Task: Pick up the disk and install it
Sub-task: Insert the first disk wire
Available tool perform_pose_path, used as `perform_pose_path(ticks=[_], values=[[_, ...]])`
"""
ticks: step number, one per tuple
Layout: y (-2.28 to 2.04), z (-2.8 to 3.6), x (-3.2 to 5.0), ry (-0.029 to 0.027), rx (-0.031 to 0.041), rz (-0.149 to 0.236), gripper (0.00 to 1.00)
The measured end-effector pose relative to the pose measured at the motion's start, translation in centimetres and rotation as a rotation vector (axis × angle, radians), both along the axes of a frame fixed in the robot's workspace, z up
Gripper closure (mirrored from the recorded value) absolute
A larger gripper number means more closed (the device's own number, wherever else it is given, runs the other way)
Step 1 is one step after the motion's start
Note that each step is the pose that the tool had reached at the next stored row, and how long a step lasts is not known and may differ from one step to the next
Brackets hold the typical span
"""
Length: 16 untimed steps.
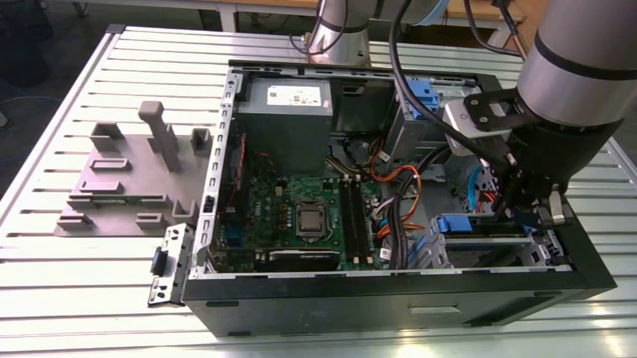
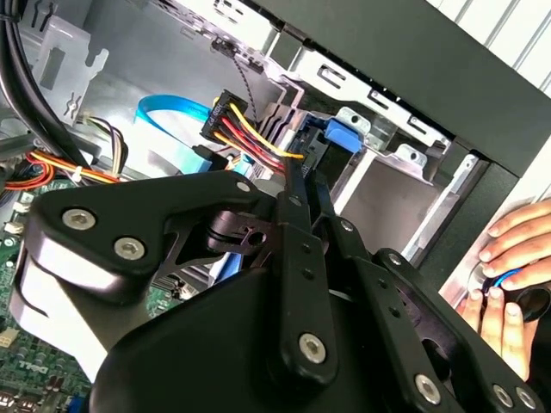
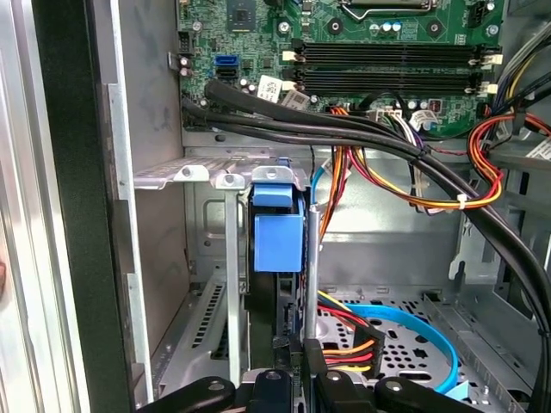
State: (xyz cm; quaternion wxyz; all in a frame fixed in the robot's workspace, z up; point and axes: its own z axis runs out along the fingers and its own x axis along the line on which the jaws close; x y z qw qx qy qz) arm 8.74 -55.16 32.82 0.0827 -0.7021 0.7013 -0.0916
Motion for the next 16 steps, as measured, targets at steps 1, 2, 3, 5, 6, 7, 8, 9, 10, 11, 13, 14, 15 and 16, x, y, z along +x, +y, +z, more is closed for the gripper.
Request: perform_pose_path(ticks=[1,2,3,5,6,7,8,9,10,11,13,14,15,16], values=[[-0.03,0.00,0.00,-0.0001,0.0001,0.001,0.83],[-0.08,0.00,0.00,0.0000,0.0000,0.002,0.83],[-0.13,0.00,0.00,0.0000,0.0000,0.004,0.83],[-0.23,0.00,0.00,0.0000,0.0000,0.005,0.83],[-0.23,0.00,0.00,0.0000,0.0000,0.005,0.83],[-0.23,0.00,0.00,0.0000,0.0001,0.005,0.83],[-0.23,0.00,0.00,0.0000,0.0001,0.005,0.83],[-0.24,-0.01,0.00,0.0000,0.0001,0.005,0.83],[-0.24,-0.01,0.00,0.0000,0.0000,0.005,0.83],[-0.24,-0.02,0.00,0.0000,-0.0001,0.005,0.83],[-0.24,-0.05,0.00,0.0000,-0.0003,0.005,0.83],[-0.24,-0.08,0.00,0.0000,-0.0001,0.005,0.83],[-0.24,-0.11,0.00,0.0000,-0.0001,0.005,0.83],[-0.24,-0.14,0.00,0.0000,-0.0001,0.005,0.83]])
